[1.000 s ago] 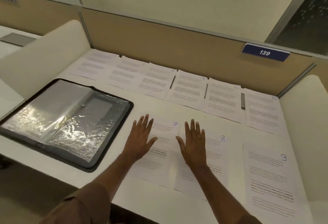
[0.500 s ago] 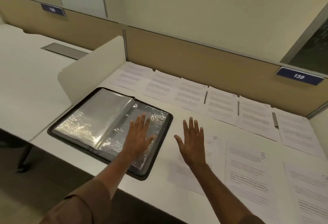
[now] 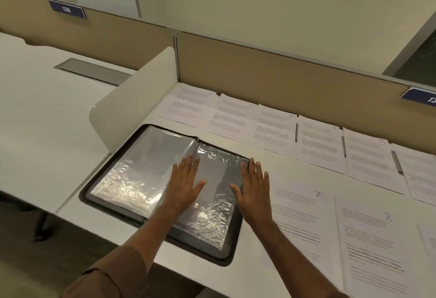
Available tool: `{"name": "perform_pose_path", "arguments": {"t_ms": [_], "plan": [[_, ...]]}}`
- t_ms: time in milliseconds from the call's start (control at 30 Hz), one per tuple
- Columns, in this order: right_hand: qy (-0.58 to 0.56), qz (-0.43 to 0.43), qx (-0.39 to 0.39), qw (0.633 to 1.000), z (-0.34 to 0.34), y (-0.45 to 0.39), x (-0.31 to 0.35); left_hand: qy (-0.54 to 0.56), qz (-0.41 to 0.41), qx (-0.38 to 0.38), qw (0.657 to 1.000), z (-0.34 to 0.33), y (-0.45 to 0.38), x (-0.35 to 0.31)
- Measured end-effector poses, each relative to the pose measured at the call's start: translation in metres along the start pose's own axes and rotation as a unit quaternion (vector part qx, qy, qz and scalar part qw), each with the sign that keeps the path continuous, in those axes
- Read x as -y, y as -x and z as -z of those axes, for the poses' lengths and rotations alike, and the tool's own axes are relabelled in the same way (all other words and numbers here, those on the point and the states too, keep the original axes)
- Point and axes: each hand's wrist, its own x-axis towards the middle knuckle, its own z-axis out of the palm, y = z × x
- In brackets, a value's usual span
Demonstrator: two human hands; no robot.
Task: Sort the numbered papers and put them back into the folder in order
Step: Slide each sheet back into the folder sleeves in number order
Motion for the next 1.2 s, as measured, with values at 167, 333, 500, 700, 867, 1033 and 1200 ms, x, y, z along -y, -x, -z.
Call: {"name": "perform_pose_path", "arguments": {"t_ms": [167, 333, 500, 700, 867, 1033, 1200], "plan": [[-0.013, -0.001, 0.009, 1.000, -0.024, -0.038, 0.010, -0.028, 0.020, 0.054, 0.998, 0.007, -0.028, 0.037], [-0.015, -0.001, 0.033, 0.999, -0.046, -0.067, 0.028, -0.059, -0.021, 0.092, 0.994, 0.021, -0.058, 0.076], [-0.012, -0.026, 0.049, 0.998, -0.064, -0.076, 0.045, -0.084, -0.045, 0.115, 0.989, 0.030, -0.080, 0.121], [-0.016, -0.076, 0.068, 0.995, -0.083, -0.087, 0.067, -0.085, 0.053, 0.121, 0.988, 0.040, -0.112, 0.177], [-0.013, -0.118, 0.058, 0.991, -0.096, -0.083, 0.099, -0.106, 0.103, 0.146, 0.978, 0.043, -0.134, 0.212], [-0.015, -0.132, 0.066, 0.989, -0.104, -0.092, 0.132, -0.140, 0.114, 0.160, 0.970, 0.044, -0.138, 0.219], [-0.014, -0.154, 0.095, 0.983, -0.115, -0.099, 0.155, -0.098, 0.122, 0.146, 0.977, 0.051, -0.149, 0.223]]}}
